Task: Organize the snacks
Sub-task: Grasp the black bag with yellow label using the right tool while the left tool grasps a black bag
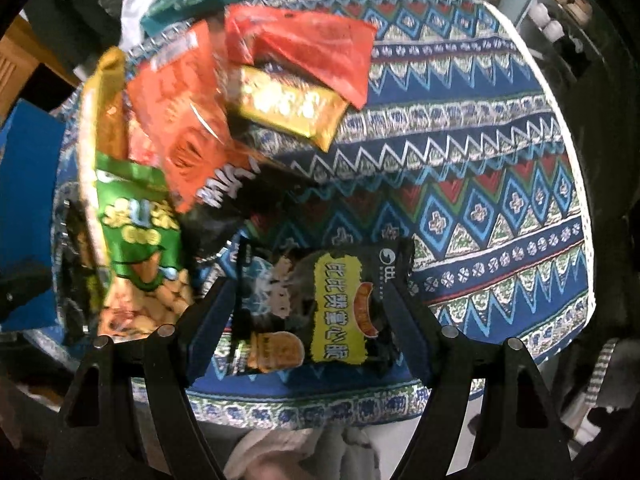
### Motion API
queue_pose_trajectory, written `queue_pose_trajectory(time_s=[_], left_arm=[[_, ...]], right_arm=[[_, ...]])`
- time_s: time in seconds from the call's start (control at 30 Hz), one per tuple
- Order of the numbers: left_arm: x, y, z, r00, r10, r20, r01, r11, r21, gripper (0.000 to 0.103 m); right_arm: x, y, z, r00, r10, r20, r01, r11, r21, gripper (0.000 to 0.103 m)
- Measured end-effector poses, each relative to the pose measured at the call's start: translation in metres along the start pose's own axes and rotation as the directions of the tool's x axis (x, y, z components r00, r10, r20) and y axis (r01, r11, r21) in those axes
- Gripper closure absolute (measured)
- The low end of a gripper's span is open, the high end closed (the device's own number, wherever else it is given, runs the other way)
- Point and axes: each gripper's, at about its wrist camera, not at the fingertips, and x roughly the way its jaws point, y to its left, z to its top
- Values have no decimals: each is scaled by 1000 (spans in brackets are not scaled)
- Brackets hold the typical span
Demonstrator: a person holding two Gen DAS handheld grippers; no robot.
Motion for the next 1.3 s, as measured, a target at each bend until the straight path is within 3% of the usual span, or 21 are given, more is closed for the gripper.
queue_pose_trajectory(time_s=[0.27,0.5,0.6,0.67,0.8,0.93,1.07,1.23,1.3], left_arm=[[19,-2,5,999,-7,-33,6,1000,-22,20],[40,-15,4,997,22,-72,-21,1000,14,20],[49,-16,4,996,34,-80,-33,999,17,17],[50,-14,5,997,23,-75,-23,1000,9,16],[52,-10,7,998,-11,-65,11,1000,-1,16],[51,-11,5,998,-29,-53,31,999,27,32],[47,-11,3,996,-73,-48,75,996,51,49],[44,-15,0,997,-67,-38,70,994,83,55],[42,-16,-1,997,-69,-33,72,994,86,60]], right_arm=[[24,0,-2,999,-42,-35,41,999,-24,26],[41,-3,1,995,-87,-46,85,996,-41,15],[54,-3,1,996,-70,-60,69,997,-17,12],[63,-13,2,995,-31,-92,33,999,25,7],[73,-3,1,993,-81,-84,77,996,-49,6],[79,5,0,994,-79,-78,72,993,-91,7],[76,8,0,997,-57,-58,51,993,-108,26],[68,4,5,999,-15,-43,12,996,-88,45],[62,3,4,999,16,-42,-19,997,-71,58]])
